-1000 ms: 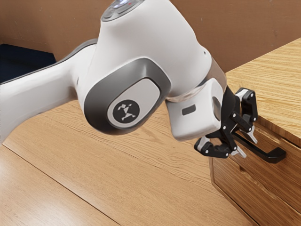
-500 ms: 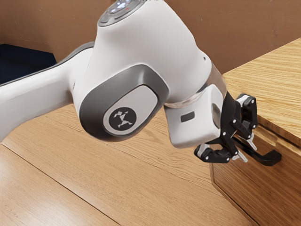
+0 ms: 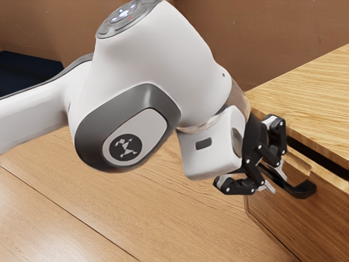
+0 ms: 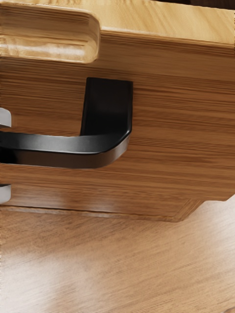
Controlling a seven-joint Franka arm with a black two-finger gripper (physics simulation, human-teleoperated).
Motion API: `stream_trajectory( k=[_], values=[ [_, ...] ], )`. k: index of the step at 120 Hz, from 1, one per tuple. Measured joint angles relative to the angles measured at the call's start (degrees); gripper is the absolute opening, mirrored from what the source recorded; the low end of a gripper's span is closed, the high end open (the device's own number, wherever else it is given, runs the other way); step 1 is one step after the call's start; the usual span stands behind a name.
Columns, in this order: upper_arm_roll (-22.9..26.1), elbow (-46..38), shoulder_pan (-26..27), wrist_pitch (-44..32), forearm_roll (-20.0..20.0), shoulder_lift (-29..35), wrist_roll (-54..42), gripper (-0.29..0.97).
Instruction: Pull the drawer handle with one arm to open the drawer
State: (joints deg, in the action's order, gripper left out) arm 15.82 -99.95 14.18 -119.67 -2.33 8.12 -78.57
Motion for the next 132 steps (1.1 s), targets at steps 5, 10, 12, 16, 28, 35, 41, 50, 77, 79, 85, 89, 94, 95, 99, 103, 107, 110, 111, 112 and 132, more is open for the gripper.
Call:
stream_trajectory(
  k=[5,10,12,16,28,35,41,50,77,79,85,89,94,95,99,103,107,110,111,112,132],
  values=[
    [0.0,-0.6,0.0,0.0,0.0,0.7,0.0,0.04],
    [0.0,-1.1,0.0,-0.1,0.0,1.2,0.1,0.04],
    [0.0,-1.4,0.0,-0.1,0.0,1.5,0.1,0.04],
    [0.0,-1.8,0.0,-0.1,0.0,1.8,0.1,0.05],
    [0.0,-2.8,0.0,-0.3,0.0,2.7,0.2,0.05],
    [0.0,-3.3,0.0,-0.3,0.0,3.2,0.3,0.05],
    [0.0,-3.7,0.0,-0.4,0.0,3.7,0.4,0.04],
    [0.0,-4.7,0.0,-0.4,0.0,4.7,0.6,0.04],
    [-0.2,-7.9,-0.1,-0.5,-0.1,7.9,1.0,0.05],
    [-0.2,-8.1,-0.1,-0.5,-0.1,8.0,1.1,0.05],
    [-0.2,-8.8,-0.1,-0.6,-0.1,8.9,1.2,0.04],
    [-0.2,-9.2,-0.1,-0.6,-0.1,9.4,1.2,0.04],
    [-0.2,-9.8,-0.1,-0.6,-0.1,10.1,1.3,0.04],
    [-0.2,-9.9,-0.1,-0.6,-0.1,10.2,1.3,0.04],
    [-0.2,-10.3,-0.1,-0.6,-0.1,10.8,1.4,0.04],
    [-0.2,-10.7,-0.1,-0.7,-0.2,11.2,1.5,0.04],
    [-0.2,-11.1,-0.1,-0.7,-0.2,11.6,1.5,0.04],
    [-0.2,-11.4,-0.1,-0.7,-0.2,11.9,1.6,0.04],
    [-0.2,-11.5,-0.1,-0.7,-0.2,12.0,1.6,0.04],
    [-0.2,-11.6,-0.1,-0.7,-0.2,12.1,1.6,0.04],
    [-0.2,-13.5,-0.1,-0.9,-0.2,14.3,2.0,0.04]
  ],
)
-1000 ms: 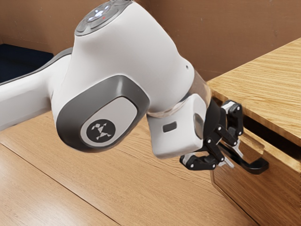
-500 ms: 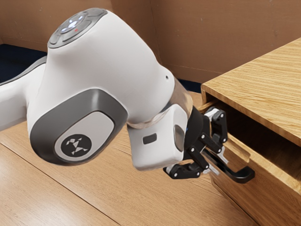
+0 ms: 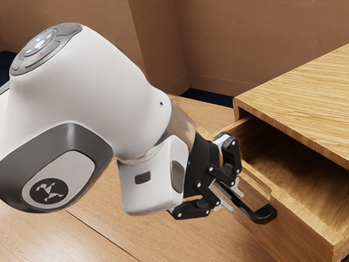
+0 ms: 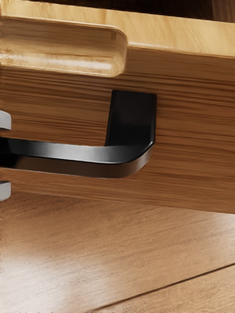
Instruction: Pull the drawer handle with one arm to open the drawer
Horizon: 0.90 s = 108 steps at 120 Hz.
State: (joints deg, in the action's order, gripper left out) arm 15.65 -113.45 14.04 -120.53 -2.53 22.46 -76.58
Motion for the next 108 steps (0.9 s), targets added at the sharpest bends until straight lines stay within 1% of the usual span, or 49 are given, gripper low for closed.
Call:
stream_trajectory(
  k=[38,60,108],
  values=[
    [0.0,-3.3,-0.1,-0.1,-0.2,3.2,0.5,0.05],
    [0.0,-5.6,0.0,0.0,-0.2,6.3,0.9,0.03],
    [0.0,-9.8,-0.1,0.1,-0.4,11.5,1.4,0.04]
  ],
)
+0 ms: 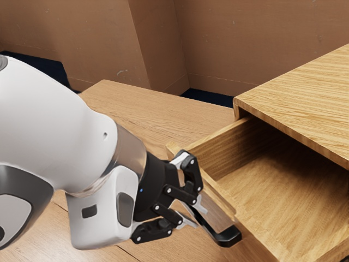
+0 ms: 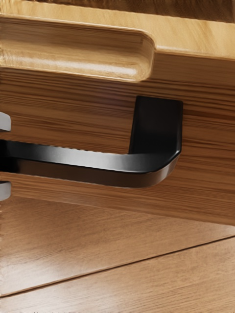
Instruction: Pull the drawer handle with one arm to open the drawer
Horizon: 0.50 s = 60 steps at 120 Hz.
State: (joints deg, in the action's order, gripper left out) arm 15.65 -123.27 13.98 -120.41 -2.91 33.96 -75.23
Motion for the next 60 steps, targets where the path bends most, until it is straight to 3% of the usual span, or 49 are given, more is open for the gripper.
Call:
stream_trajectory(
  k=[60],
  values=[
    [0.2,-2.8,0.2,0.7,-1.0,4.9,0.3,0.03]
  ],
)
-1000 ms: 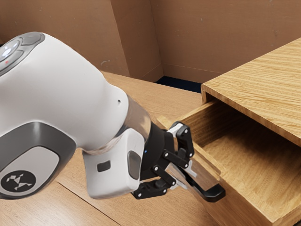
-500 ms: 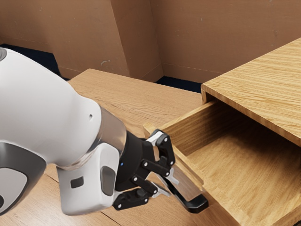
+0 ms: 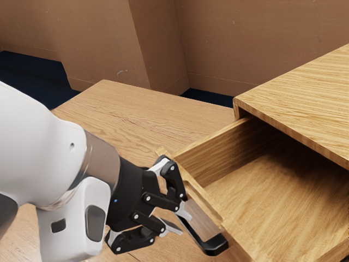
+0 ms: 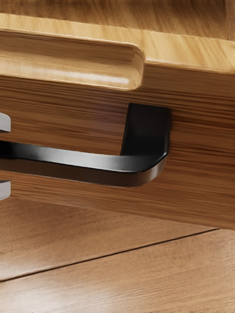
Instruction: Pull the drawer handle with one arm to open the drawer
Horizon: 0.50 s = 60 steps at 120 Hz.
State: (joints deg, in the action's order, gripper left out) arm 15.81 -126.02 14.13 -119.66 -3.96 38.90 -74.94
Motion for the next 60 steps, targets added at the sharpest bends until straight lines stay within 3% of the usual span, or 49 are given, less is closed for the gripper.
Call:
stream_trajectory(
  k=[60],
  values=[
    [0.4,-2.4,0.1,1.0,-1.1,3.9,0.2,0.03]
  ],
)
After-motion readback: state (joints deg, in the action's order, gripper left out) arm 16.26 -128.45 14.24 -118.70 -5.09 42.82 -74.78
